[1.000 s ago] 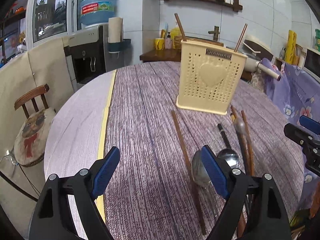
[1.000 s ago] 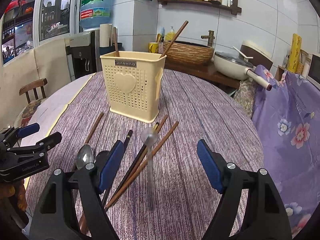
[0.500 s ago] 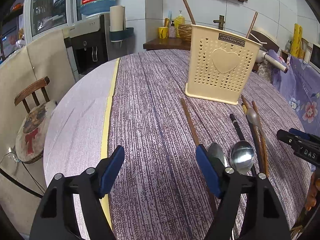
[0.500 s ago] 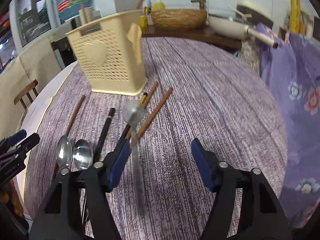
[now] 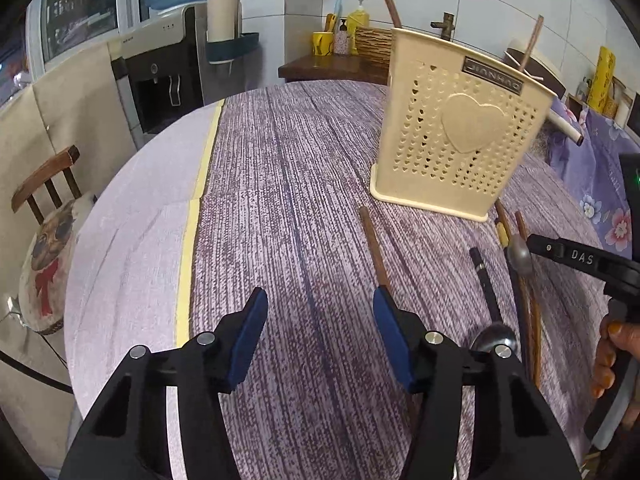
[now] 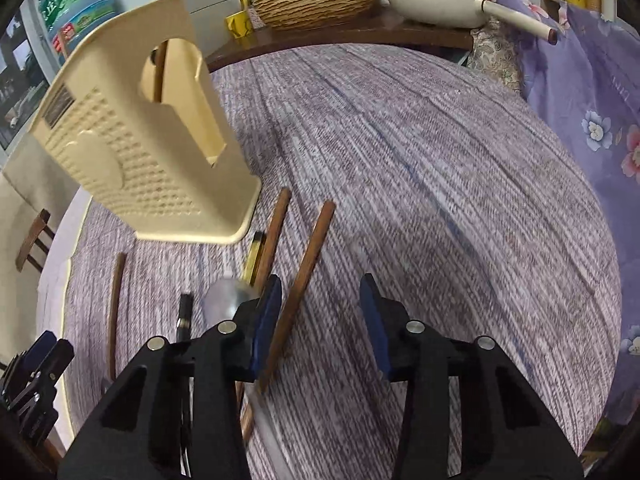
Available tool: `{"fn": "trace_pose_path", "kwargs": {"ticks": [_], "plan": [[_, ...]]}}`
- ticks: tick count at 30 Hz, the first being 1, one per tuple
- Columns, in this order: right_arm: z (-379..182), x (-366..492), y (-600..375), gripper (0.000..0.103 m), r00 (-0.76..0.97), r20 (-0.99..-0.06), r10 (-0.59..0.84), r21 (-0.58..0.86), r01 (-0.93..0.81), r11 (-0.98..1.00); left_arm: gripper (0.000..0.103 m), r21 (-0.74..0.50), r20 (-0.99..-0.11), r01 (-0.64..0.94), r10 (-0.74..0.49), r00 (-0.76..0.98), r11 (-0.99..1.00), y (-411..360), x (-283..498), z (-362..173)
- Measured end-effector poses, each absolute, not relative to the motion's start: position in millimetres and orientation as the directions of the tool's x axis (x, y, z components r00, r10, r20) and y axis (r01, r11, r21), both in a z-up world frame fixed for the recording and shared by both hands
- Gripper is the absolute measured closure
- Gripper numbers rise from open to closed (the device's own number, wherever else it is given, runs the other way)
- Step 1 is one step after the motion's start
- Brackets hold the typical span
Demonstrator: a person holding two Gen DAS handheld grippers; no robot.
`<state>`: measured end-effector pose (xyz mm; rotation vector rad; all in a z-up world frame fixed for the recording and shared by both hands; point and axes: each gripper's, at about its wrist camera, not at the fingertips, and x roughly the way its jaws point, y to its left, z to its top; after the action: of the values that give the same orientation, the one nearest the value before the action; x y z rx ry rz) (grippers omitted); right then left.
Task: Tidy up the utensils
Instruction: 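Grasp a wooden chopstick with the left tool while the right tool grasps another chopstick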
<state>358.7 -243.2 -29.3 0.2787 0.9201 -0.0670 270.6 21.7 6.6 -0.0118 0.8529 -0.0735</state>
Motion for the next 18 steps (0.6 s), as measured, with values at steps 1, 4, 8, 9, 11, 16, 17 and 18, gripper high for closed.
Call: {"fn": "trace_pose_path", "kwargs": {"ticks": [1, 4, 8, 9, 11, 16, 17, 18], "plan": [[-29, 361, -244, 0.063, 0.601, -0.797, 0.063, 0.214, 0.183, 0.96, 0.049, -0.047, -0.751, 0.058, -0.073, 0.656, 0.997, 20, 273, 8], [-29, 369, -244, 0.065, 0.591, -0.807, 0.025, 0.18, 0.205, 0.962, 0.049, -0.047, -0.747, 0.069, -0.08, 0.66, 0.997, 12, 280, 11], [-30, 375, -240, 0.068, 0.584, -0.812, -0.006, 0.147, 0.214, 0.966, 0.049, -0.038, -0.753, 0.077, -0.079, 0.653, 0.996, 2, 287, 10], [-30, 376, -237, 0.07, 0.584, -0.811, -0.026, 0.118, 0.206, 0.972, 0.049, -0.031, -0.755, 0.08, -0.076, 0.652, 0.996, 0, 289, 9], [-30, 376, -235, 0.084, 0.584, -0.809, -0.069, 0.057, 0.195, 0.979, 0.049, -0.022, -0.759, 0.082, -0.07, 0.647, 0.996, -2, 292, 7], [-29, 379, -247, 0.091, 0.581, -0.814, -0.029, 0.102, 0.191, 0.976, 0.049, -0.021, -0.771, 0.071, -0.062, 0.634, 0.997, -3, 300, 3], [-28, 379, -248, 0.091, 0.579, -0.815, -0.026, 0.104, 0.19, 0.976, 0.049, -0.025, -0.775, 0.071, -0.065, 0.629, 0.997, -4, 302, 2], [-28, 379, -248, 0.092, 0.579, -0.815, -0.025, 0.106, 0.191, 0.976, 0.049, -0.029, -0.779, 0.071, -0.067, 0.624, 0.997, -5, 305, 1]]}}
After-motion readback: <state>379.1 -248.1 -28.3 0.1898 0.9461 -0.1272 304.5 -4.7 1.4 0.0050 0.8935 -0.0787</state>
